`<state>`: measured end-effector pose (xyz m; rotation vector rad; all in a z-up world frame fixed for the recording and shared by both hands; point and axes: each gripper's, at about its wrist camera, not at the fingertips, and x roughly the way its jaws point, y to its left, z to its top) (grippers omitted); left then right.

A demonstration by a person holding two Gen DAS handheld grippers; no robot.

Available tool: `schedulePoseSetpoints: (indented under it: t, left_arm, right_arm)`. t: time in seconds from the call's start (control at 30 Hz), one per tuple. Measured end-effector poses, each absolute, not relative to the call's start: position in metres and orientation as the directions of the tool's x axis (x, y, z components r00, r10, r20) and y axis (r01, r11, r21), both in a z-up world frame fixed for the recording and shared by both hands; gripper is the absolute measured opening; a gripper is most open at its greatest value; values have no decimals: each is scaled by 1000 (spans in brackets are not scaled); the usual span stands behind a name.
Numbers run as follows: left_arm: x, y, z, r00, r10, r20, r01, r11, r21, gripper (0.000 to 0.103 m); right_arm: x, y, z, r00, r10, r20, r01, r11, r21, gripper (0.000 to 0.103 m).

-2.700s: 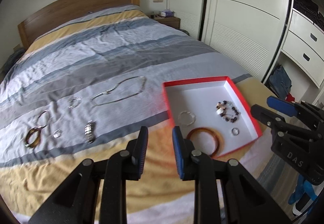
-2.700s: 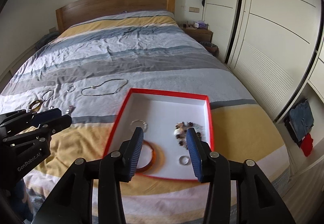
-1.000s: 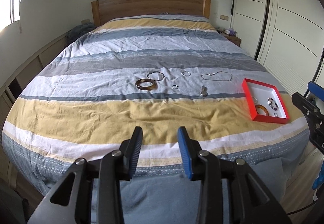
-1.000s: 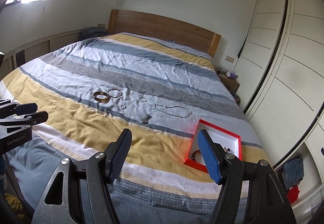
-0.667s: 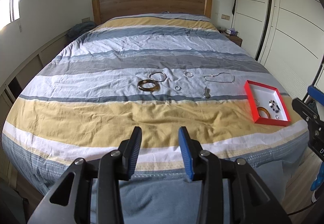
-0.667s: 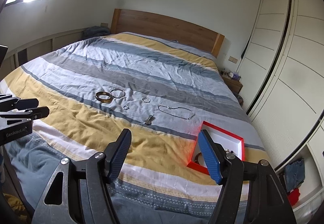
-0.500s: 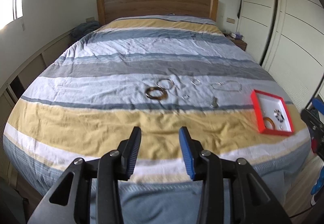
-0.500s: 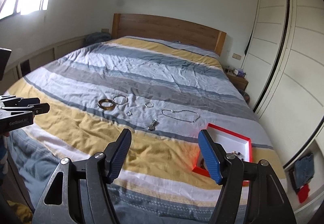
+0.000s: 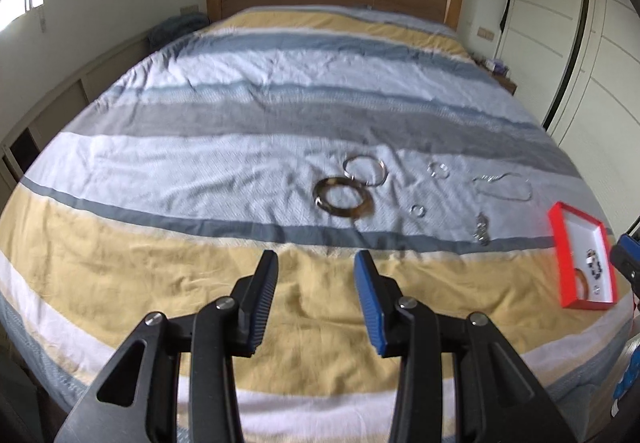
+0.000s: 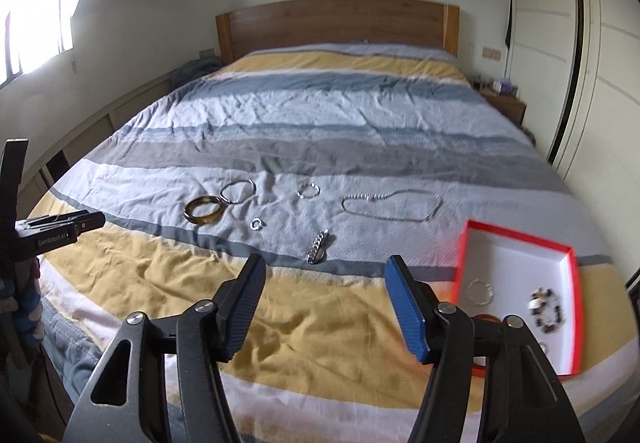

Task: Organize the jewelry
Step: 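Grasp dark brown bangle with left tool while right tool grasps silver watch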

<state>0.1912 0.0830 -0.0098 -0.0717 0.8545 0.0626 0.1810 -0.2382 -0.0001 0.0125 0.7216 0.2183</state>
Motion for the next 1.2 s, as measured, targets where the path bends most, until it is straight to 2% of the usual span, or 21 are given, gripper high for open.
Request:
schedulePoseSetpoints:
  t: [0.1,0.33,0.63,0.83,0.9,1.0,1.13,1.2]
  left_arm:
    - [212,80,-28,640,12,-769,-81,995,-52,38]
    - [276,84,-64,604,-14,-797,-114,988,-105,38]
    - [348,94,-100,573,38,-819,-146,988,-57,38]
    - [374,100,-133,522,42,-852,-143,989,-40,38]
    - [376,96,-141,516,52,-855,-135,991,-21,38]
    - [379,92,-145,518,58,-854,-122,993,-6,35]
    - [379,81,-143,530,46,-847,-86,996,0,11]
    - [374,74,-140,541,47,-840,-77,997,6,11]
  right_arm:
    - [209,-238,-27,688,229,-689,-192,973,131,55]
    - [270,-214,-80,610,275,-743,-229,959,167,55]
    - [316,-198,-132,547,289,-786,-208,956,207,54]
    - [330,-191,-154,524,282,-804,-203,958,204,44]
    - [331,-191,-157,528,280,-801,-199,958,204,38]
    - [333,-193,-160,532,282,-798,-193,958,210,25]
    - [334,-196,-159,534,297,-791,-201,954,222,24]
    - [331,-197,-155,541,305,-784,-206,952,227,24]
